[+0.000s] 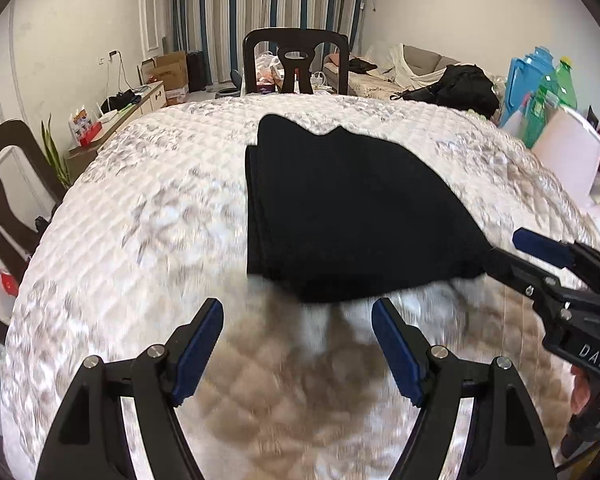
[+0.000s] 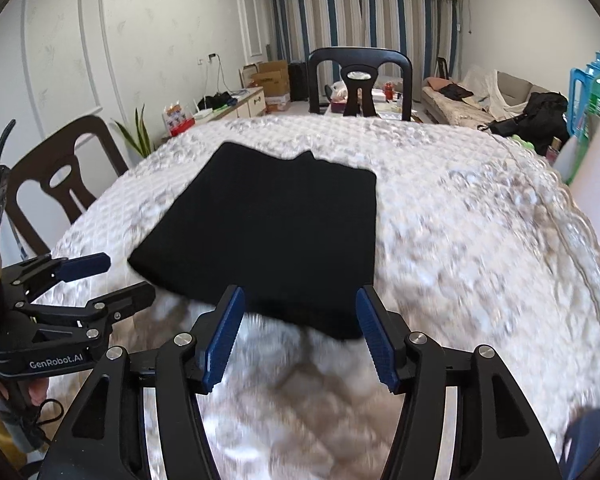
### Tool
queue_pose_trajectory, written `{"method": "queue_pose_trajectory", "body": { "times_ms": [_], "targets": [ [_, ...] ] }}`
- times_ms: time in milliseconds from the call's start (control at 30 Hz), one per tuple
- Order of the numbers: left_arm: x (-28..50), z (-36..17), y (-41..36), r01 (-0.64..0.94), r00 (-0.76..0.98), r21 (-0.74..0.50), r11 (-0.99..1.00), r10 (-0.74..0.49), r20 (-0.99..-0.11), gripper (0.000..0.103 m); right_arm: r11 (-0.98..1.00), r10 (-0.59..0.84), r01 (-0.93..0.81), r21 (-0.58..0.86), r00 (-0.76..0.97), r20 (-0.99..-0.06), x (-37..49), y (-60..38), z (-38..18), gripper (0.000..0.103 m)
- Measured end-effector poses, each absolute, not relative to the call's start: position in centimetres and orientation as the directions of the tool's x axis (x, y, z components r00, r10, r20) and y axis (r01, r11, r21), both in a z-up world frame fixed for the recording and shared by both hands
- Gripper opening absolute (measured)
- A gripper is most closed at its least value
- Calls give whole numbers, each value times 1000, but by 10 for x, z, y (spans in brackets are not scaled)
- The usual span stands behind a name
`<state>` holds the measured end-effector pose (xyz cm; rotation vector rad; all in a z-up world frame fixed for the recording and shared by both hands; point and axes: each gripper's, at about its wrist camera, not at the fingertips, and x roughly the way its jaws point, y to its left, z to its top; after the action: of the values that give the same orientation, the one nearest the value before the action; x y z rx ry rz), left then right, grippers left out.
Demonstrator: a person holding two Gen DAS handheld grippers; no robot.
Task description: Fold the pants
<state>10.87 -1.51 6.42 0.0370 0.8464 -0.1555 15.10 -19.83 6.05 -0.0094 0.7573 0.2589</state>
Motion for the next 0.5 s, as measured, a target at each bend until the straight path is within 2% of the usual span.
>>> {"method": "queue_pose_trajectory", "body": {
  "times_ms": [133,500],
  "targets": [
    [92,56,-14,138,642,-50,989,-128,-756,79,973,206,-218,74,684,-700,138,-202,50,59],
    [81,33,-22,101,626,-14,995,-75,-776,79,982,138,-189,21,631,-764,126,-197,23,60]
  ]
}}
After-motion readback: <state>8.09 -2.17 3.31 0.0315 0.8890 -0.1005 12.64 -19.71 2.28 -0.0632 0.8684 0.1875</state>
